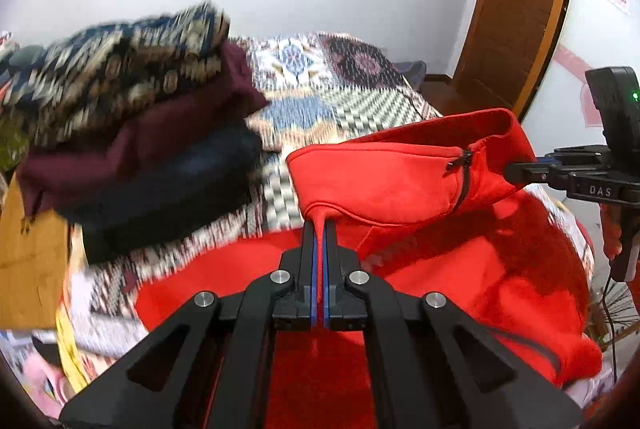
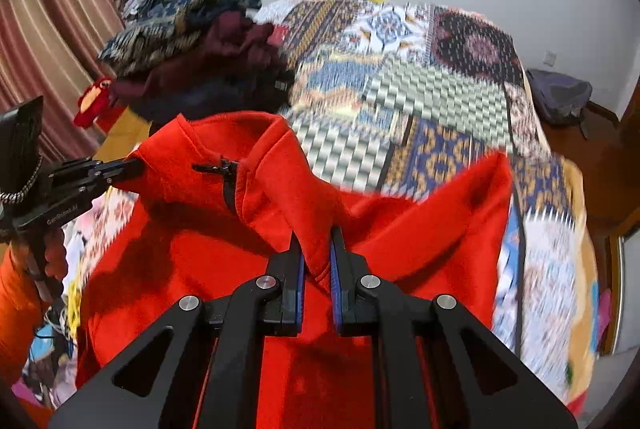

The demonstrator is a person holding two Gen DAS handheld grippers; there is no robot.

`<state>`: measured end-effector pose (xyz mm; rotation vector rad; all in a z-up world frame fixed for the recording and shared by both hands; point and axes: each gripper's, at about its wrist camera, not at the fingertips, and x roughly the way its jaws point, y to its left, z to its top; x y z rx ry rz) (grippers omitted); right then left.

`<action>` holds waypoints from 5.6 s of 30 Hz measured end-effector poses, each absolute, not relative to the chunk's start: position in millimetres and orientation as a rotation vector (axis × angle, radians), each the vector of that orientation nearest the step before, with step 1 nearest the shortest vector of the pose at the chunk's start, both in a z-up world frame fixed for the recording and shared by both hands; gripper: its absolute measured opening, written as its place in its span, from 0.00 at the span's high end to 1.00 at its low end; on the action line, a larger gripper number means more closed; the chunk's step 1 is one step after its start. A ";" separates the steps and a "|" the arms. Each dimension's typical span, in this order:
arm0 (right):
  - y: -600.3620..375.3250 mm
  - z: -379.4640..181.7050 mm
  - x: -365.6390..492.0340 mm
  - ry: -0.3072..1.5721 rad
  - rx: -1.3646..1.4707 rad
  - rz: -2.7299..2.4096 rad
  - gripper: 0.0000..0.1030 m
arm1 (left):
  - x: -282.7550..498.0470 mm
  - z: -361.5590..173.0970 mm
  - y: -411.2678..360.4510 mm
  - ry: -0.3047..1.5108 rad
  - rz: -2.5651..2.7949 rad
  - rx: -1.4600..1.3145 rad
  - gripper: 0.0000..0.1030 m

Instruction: Fold large clothes

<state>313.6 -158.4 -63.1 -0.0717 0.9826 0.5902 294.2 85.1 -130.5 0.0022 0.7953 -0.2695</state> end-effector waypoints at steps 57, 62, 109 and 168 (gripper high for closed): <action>-238.2 -82.6 447.4 0.979 0.276 0.298 0.93 | 333.8 -202.9 255.5 0.906 0.024 -0.538 0.90; -221.7 -61.1 460.4 0.906 0.241 0.303 0.93 | 348.3 -165.9 268.0 0.811 0.103 -0.458 0.95; -245.6 -37.2 273.5 0.932 -0.135 0.286 0.32 | 192.6 -112.1 194.7 0.853 0.158 -0.075 0.14; -267.1 -93.4 294.5 1.081 0.113 0.300 0.57 | 207.4 -211.1 207.5 1.070 0.096 -0.304 0.48</action>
